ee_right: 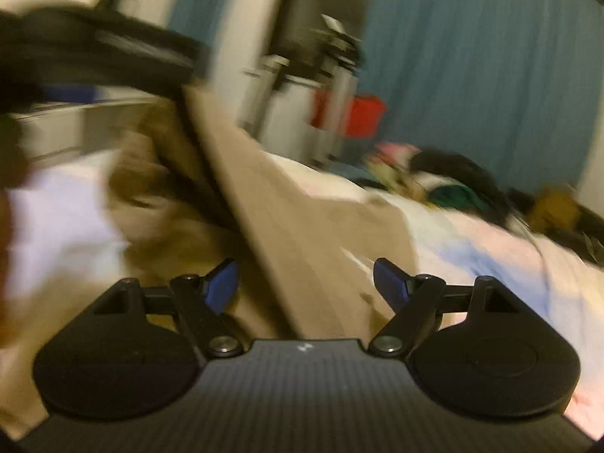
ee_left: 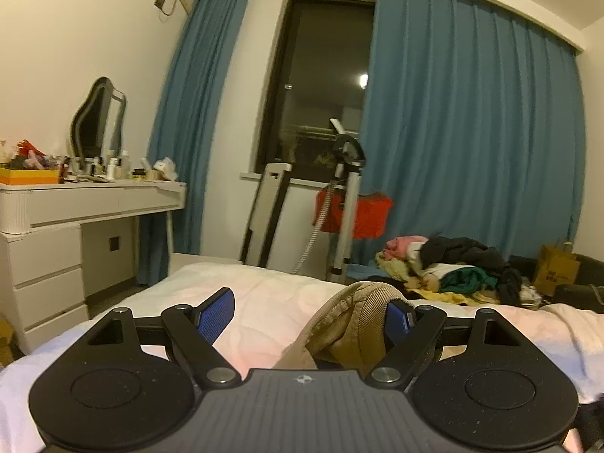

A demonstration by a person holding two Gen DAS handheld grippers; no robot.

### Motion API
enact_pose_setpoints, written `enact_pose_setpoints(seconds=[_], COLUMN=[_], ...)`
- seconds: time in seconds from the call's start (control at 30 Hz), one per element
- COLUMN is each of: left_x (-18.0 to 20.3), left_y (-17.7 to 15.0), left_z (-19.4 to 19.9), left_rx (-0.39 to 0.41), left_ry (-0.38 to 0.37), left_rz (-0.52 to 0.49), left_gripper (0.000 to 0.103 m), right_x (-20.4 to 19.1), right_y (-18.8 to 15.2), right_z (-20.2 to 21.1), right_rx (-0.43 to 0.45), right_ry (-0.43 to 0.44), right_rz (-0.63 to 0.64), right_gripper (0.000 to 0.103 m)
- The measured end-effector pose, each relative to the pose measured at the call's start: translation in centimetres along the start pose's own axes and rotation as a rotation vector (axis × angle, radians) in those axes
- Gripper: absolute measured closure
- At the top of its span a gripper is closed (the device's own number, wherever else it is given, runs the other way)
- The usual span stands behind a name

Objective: Fold clothes

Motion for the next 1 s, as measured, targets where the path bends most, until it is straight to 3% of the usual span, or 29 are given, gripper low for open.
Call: enact_pose_setpoints(seconds=[0.07, 0.2, 0.37, 0.47, 0.6, 0.87, 1.0], left_x=[-0.2, -0.2, -0.4, -0.1, 0.5, 2.7, 3.1], left_y=[0.0, 0.1, 0.3, 0.1, -0.3, -2.9, -4.6], left_z=[0.0, -0.1, 0.2, 0.5, 0.5, -0.6, -2.5], left_rx=[0.000, 0.016, 0.022, 0.013, -0.020, -0.162, -0.243], left_ry=[0.015, 0.036, 0.030, 0.033, 0.005, -0.013, 0.060], left_rz=[0.009, 0.026, 0.044, 0.018, -0.015, -0.178, -0.213], left_gripper=[0.019, 0.019, 0.019, 0.019, 0.019, 0.019, 0.019], right_x=[2.2, 7.9, 10.3, 11.8, 12.8, 13.7, 13.8], right_y=[-0.2, -1.0, -3.4, -2.4, -0.7, -0.8, -0.7], right_z=[-1.0, -0.9, -0.7, -0.5, 0.9, 0.9, 1.9], right_rx=[-0.042, -0.148, -0.282, -0.191, -0.027, -0.024, -0.001], right_ry=[-0.070, -0.113, -0.089, -0.155, -0.195, -0.159, -0.161], right_rz=[-0.110, -0.394, -0.523, -0.588, -0.560, -0.579, -0.577], right_gripper=[0.023, 0.019, 0.019, 0.019, 0.019, 0.019, 0.019])
Point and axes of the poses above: each gripper's, at about its wrist camera, not at the fingertips, and z roughly against the way its jaws point, x to its right, y to its top, the point moved 2 cm from there along -z, roughly the way its jaws point, and after that the axes turned 7 degrees about -y, right-handed, at the moved point
